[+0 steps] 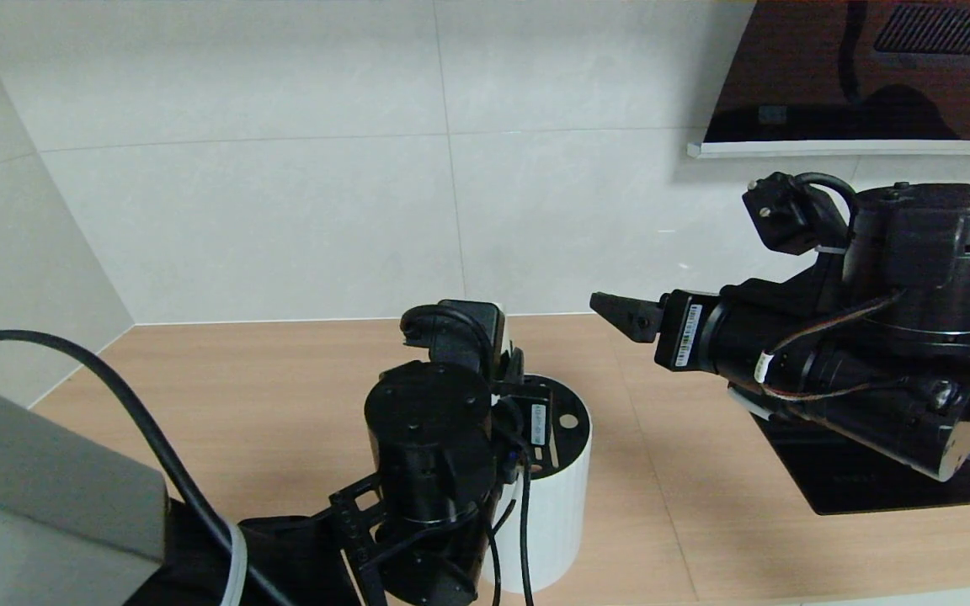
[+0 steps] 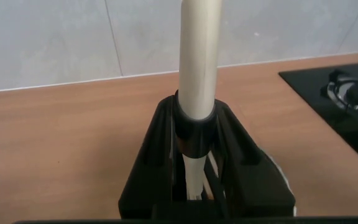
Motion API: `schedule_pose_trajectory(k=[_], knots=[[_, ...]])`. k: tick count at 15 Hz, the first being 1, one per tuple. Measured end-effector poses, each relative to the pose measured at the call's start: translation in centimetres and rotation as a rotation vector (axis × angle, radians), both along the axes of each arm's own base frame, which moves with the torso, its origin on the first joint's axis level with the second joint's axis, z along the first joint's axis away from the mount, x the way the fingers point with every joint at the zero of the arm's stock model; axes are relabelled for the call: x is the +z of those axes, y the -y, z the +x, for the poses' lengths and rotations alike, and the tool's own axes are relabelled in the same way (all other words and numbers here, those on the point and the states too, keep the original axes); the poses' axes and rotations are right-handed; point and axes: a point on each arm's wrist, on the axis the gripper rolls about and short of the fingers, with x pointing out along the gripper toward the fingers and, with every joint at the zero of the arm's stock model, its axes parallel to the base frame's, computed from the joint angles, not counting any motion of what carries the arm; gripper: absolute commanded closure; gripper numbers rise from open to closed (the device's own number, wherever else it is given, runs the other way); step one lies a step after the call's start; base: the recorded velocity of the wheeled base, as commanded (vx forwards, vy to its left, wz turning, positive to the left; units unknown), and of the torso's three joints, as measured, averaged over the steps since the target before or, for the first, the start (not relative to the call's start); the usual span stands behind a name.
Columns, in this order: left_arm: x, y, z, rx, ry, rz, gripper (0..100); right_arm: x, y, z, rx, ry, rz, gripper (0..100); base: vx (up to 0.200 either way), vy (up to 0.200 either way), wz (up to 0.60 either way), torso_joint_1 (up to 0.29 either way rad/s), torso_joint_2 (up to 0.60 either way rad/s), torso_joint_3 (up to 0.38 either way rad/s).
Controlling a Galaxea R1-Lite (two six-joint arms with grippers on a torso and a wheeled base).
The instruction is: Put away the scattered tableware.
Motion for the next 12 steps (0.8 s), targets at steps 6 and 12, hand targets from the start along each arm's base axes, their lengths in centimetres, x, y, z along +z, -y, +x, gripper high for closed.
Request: schedule_pose_trajectory(k=[6,12], knots=[[-0.43,0.03,-0.25,-0.006,-0.01,0.015,0,-0.06,0.0,0.0,0.0,-0.001,-0.002,0,0.0,0.0,0.0,0.0,0.0,0.0],[-0.39,0.03,-0.28,-0.007,-0.01,0.015,0,-0.06,0.0,0.0,0.001,-0.001,-0.002,0,0.0,0.0,0.0,0.0,0.0,0.0]])
